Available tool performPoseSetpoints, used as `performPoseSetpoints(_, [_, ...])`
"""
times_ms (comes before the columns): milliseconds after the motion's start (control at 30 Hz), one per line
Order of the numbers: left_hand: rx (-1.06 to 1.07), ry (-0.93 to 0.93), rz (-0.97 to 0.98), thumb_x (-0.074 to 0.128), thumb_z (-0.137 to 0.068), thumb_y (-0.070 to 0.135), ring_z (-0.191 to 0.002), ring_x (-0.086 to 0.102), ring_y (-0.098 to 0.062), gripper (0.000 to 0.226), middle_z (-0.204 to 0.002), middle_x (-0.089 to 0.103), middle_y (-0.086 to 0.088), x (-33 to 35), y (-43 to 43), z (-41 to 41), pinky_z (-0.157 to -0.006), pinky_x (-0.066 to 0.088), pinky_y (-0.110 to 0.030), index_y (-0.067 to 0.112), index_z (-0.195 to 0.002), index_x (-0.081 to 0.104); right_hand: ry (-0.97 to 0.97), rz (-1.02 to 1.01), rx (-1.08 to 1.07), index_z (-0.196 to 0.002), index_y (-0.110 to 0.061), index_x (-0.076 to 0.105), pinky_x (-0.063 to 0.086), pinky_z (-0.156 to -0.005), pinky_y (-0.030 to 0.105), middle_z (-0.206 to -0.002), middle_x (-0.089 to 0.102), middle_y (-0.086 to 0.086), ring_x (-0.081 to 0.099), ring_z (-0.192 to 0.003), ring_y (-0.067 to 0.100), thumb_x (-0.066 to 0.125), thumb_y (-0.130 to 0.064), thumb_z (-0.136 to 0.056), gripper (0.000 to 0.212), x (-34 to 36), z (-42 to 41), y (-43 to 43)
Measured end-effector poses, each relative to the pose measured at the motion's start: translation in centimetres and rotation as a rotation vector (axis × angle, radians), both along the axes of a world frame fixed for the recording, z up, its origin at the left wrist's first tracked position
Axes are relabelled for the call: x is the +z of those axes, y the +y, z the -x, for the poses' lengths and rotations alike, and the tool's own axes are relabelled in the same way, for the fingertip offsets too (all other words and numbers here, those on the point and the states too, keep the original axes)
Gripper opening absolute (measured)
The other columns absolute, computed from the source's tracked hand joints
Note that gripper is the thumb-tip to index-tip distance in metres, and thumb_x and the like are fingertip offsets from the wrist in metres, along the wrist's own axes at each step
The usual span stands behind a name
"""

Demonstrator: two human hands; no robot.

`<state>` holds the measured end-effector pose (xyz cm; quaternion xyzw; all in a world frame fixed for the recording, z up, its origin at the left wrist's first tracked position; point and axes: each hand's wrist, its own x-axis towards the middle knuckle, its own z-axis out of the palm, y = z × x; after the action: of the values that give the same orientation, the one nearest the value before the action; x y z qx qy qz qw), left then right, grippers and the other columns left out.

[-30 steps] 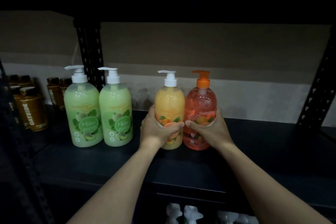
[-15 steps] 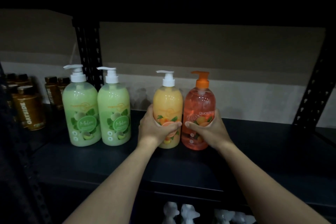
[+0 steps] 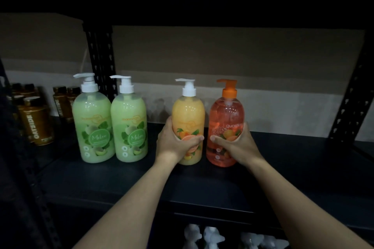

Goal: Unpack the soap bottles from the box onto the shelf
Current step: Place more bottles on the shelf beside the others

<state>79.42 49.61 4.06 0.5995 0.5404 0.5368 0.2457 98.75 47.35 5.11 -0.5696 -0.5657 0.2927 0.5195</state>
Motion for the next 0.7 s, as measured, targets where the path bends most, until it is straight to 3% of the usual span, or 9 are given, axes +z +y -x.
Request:
performPoseSetpoints(167, [-0.053, -0.016, 0.056, 0.092, -0.05, 0.046, -0.105, 0.06, -0.014, 0.094, -0.115, 0.06, 0.006, 0.5, -0.1, 0.1, -0.085, 0.051, -0.029, 0.028, -0.128, 0.044, -0.005, 0.087, 0.007, -0.136, -0.034, 0.031, 0.047, -0.101, 0.044, -0.125, 0.058, -0.003, 0.057, -0.118, 0.019, 0.092, -0.044, -0.055, 0.102, 0.7, 0.5, -0.7])
performPoseSetpoints(267, [-0.113, 0.033, 0.152, 0.087, -0.044, 0.062, -0.12, 0.053, -0.018, 0.125, -0.133, 0.052, 0.002, 1.1, -0.9, 0.5, -0.102, 0.047, -0.039, 0.027, -0.145, 0.023, -0.077, 0.084, -0.053, -0.148, -0.048, 0.001, 0.034, -0.112, 0.056, -0.152, 0.036, 0.002, 0.033, -0.142, 0.027, 0.091, -0.065, -0.033, 0.146, 1.3, 1.0, -1.6])
performPoseSetpoints(333, [-0.142, 0.062, 0.192, 0.084, -0.04, 0.07, -0.132, 0.045, -0.021, 0.14, -0.148, 0.04, 0.0, 1.8, -2.1, 0.8, -0.11, 0.04, -0.045, 0.034, -0.151, 0.007, -0.083, 0.079, -0.13, -0.15, -0.044, -0.011, 0.025, -0.116, 0.058, -0.161, 0.018, 0.003, 0.015, -0.149, 0.029, 0.091, -0.06, -0.042, 0.15, 2.2, 1.1, -3.0])
performPoseSetpoints(400, [-0.128, 0.096, 0.187, 0.083, -0.051, 0.067, -0.141, 0.033, -0.022, 0.14, -0.158, 0.026, -0.002, 2.8, -3.9, 1.1, -0.116, 0.031, -0.041, 0.03, -0.153, -0.004, -0.062, 0.014, -0.173, -0.153, -0.039, -0.006, 0.025, -0.117, 0.055, -0.162, 0.016, 0.003, 0.013, -0.149, 0.028, 0.089, -0.051, -0.057, 0.136, 3.0, 0.9, -4.4])
performPoseSetpoints(500, [-0.057, 0.152, 0.071, 0.073, -0.072, 0.062, -0.145, 0.024, -0.017, 0.117, -0.16, 0.021, 0.0, 4.0, -7.7, 1.7, -0.115, 0.024, -0.034, 0.025, -0.155, -0.001, -0.143, -0.114, -0.168, -0.154, -0.032, 0.01, 0.03, -0.116, 0.049, -0.157, 0.026, 0.003, 0.023, -0.146, 0.024, 0.083, -0.048, -0.071, 0.111, 3.4, 1.1, -7.3])
performPoseSetpoints(600, [-0.043, 0.216, -0.077, 0.068, -0.083, 0.054, -0.133, 0.036, -0.003, 0.084, -0.144, 0.039, 0.015, 4.1, -12.8, 2.1, -0.109, 0.032, -0.029, 0.025, -0.149, 0.024, -0.259, -0.199, -0.144, -0.147, -0.027, 0.033, 0.035, -0.114, 0.042, -0.144, 0.039, -0.001, 0.036, -0.137, 0.02, 0.076, -0.034, -0.082, 0.078, 3.4, 1.6, -11.0])
performPoseSetpoints(700, [-0.079, 0.136, -0.226, 0.07, -0.087, 0.027, -0.105, 0.06, -0.001, 0.038, -0.112, 0.064, 0.012, 2.3, -17.8, 2.5, -0.091, 0.05, -0.026, 0.022, -0.122, 0.057, -0.274, -0.264, -0.111, -0.133, -0.029, 0.049, 0.047, -0.102, 0.038, -0.13, 0.055, -0.007, 0.052, -0.119, 0.011, 0.072, -0.026, -0.084, 0.054, 2.9, 1.9, -15.0])
